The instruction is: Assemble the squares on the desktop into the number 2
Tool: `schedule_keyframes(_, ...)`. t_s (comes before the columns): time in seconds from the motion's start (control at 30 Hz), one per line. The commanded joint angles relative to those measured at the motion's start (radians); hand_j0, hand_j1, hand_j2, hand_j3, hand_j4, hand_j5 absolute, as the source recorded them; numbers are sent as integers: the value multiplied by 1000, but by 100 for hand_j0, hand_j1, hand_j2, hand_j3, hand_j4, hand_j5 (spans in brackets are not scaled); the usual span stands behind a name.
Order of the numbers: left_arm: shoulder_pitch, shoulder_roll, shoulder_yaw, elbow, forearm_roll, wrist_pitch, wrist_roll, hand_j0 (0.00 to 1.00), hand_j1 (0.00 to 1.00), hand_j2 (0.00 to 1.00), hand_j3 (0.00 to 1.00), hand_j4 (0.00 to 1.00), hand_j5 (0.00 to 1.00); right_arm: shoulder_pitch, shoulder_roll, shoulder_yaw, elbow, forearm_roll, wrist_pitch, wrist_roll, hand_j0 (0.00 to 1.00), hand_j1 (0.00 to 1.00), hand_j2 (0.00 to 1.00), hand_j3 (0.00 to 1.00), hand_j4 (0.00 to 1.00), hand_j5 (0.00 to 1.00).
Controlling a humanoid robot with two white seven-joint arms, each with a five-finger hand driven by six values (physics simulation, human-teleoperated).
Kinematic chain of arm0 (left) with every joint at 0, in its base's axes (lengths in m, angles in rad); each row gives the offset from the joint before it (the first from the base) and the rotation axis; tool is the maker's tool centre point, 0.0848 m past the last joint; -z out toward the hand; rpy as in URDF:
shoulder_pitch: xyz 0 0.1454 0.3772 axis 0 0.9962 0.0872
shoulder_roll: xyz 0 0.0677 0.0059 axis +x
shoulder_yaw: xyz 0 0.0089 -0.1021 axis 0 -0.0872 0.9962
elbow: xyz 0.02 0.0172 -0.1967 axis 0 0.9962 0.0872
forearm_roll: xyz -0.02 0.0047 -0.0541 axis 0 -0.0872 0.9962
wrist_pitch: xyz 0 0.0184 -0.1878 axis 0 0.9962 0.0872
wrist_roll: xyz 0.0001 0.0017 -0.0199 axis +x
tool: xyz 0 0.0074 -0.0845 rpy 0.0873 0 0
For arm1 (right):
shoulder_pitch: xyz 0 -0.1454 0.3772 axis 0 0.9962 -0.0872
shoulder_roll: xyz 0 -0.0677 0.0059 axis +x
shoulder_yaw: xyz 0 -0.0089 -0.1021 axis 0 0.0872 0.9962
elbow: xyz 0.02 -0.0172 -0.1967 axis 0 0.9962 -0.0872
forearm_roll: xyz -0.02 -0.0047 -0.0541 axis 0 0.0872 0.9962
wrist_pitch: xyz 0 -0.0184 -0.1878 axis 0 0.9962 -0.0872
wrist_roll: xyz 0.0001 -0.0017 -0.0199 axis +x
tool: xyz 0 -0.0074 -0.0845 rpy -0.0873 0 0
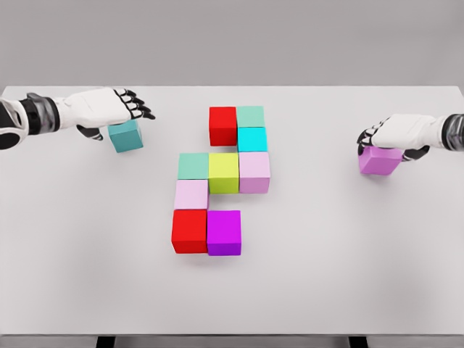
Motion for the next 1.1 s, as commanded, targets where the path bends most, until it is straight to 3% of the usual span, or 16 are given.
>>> schedule_keyframes(0.0, 0, -7, 2, 11, 2, 0, 0, 100, 100, 100, 100, 100, 100, 0, 1, -4, -3, -10, 3, 1, 63, 63, 63, 63, 63, 63)
schedule_keyframes(0.43, 8, -60, 2, 83, -28, 0, 0, 100, 100, 100, 100, 100, 100, 12, -56, -10, -133, -34, 3, 1, 63, 63, 63, 63, 63, 63)
schedule_keyframes(0.53, 6, -60, 2, 83, -44, 0, 0, 100, 100, 100, 100, 100, 100, 21, -103, -7, -216, -59, 3, 1, 63, 63, 63, 63, 63, 63)
schedule_keyframes(0.63, 8, -69, 2, 83, -70, 0, 0, 93, 93, 93, 93, 93, 93, 38, -148, -7, -294, -86, 3, 1, 63, 63, 63, 63, 63, 63)
schedule_keyframes(0.73, 11, -69, 2, 82, -88, 0, 0, 73, 73, 73, 73, 73, 73, 54, -175, -6, -357, -106, 3, 1, 63, 63, 63, 63, 63, 63)
schedule_keyframes(0.83, 11, -69, 2, 80, -91, 0, 0, 65, 65, 65, 65, 65, 65, 78, -206, -4, -427, -118, 3, 1, 63, 63, 63, 63, 63, 63)
schedule_keyframes(1.07, 8, -70, 2, 82, -91, 0, 0, 65, 65, 65, 65, 65, 65, 121, -234, 2, -544, -151, 3, 1, 64, 64, 64, 64, 64, 64)
